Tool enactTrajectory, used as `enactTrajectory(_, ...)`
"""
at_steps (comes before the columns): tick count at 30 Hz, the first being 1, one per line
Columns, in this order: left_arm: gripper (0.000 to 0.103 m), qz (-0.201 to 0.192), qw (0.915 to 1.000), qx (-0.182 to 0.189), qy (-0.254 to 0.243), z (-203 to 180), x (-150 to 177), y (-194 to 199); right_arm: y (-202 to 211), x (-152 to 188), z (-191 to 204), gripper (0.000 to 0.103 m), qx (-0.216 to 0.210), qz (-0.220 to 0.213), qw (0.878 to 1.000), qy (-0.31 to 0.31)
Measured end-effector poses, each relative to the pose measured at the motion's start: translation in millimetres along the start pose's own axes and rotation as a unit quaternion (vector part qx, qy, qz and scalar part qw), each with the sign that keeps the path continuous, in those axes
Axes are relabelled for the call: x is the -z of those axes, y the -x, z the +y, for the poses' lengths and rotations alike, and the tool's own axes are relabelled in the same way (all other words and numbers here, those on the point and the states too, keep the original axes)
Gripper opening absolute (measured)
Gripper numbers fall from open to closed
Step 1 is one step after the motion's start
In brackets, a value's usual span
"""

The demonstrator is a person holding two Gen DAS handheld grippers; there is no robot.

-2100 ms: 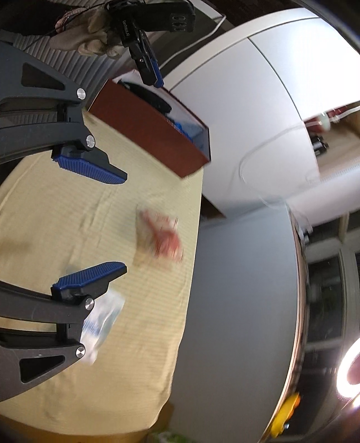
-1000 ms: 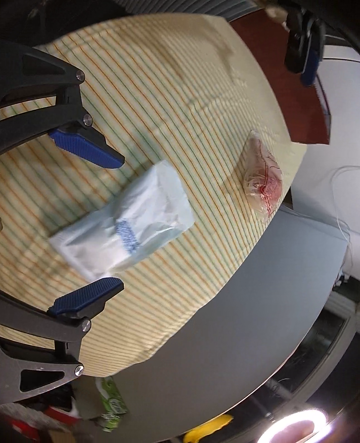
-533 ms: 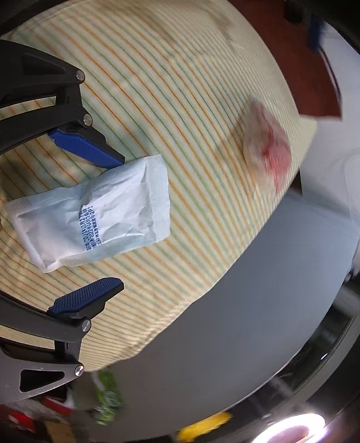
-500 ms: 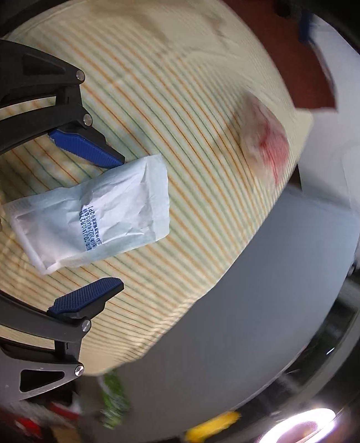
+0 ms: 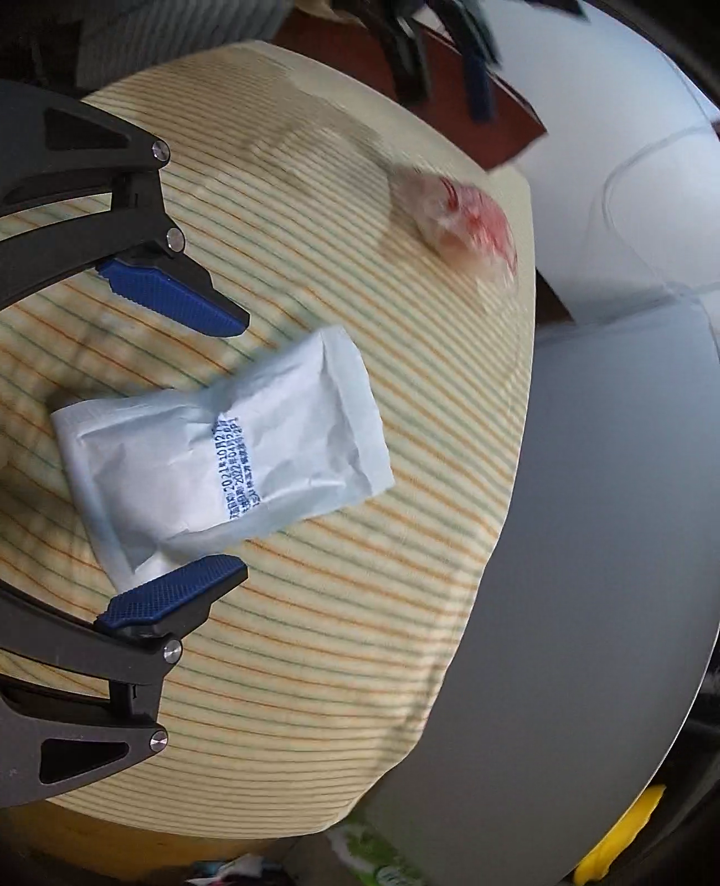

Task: Organize soft objects
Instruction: 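Close the left tool on the clear bag while the right tool closes on the white packet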

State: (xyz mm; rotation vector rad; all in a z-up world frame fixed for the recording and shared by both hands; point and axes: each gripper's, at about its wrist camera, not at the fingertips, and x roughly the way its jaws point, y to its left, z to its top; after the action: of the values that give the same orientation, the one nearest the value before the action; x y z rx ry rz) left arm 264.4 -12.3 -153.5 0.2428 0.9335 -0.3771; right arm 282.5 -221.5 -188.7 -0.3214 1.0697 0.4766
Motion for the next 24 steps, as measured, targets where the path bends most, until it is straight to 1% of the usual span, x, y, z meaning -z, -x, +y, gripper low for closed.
enactTrajectory(2,0.076,0.014,0.9998,-0.002,-0.015,0,-5,-14,3,3,-5,0.078,-0.016,0.0,1.0,0.006)
enactTrajectory(3,0.076,0.02,0.9995,-0.009,-0.023,0,-8,-21,3,3,-7,0.078,-0.026,0.003,1.0,0.007)
enactTrajectory(5,0.076,0.026,0.999,-0.015,-0.034,-1,-11,-31,4,2,-9,0.078,-0.032,0.004,0.999,0.01)
enactTrajectory(13,0.076,0.041,0.9985,-0.017,-0.033,1,-18,-63,-3,-9,-13,0.078,-0.052,0.018,0.998,0.025)
enactTrajectory(15,0.076,0.043,0.9983,-0.018,-0.033,1,-19,-67,-9,-11,-13,0.078,-0.064,0.027,0.997,0.025)
enactTrajectory(18,0.076,0.041,0.9988,-0.014,-0.023,4,-18,-69,-13,-11,-13,0.078,-0.046,0.034,0.998,0.036)
enactTrajectory(24,0.076,0.033,0.9994,0.006,0.014,17,-15,-66,-15,-13,-13,0.078,-0.042,0.035,0.998,0.031)
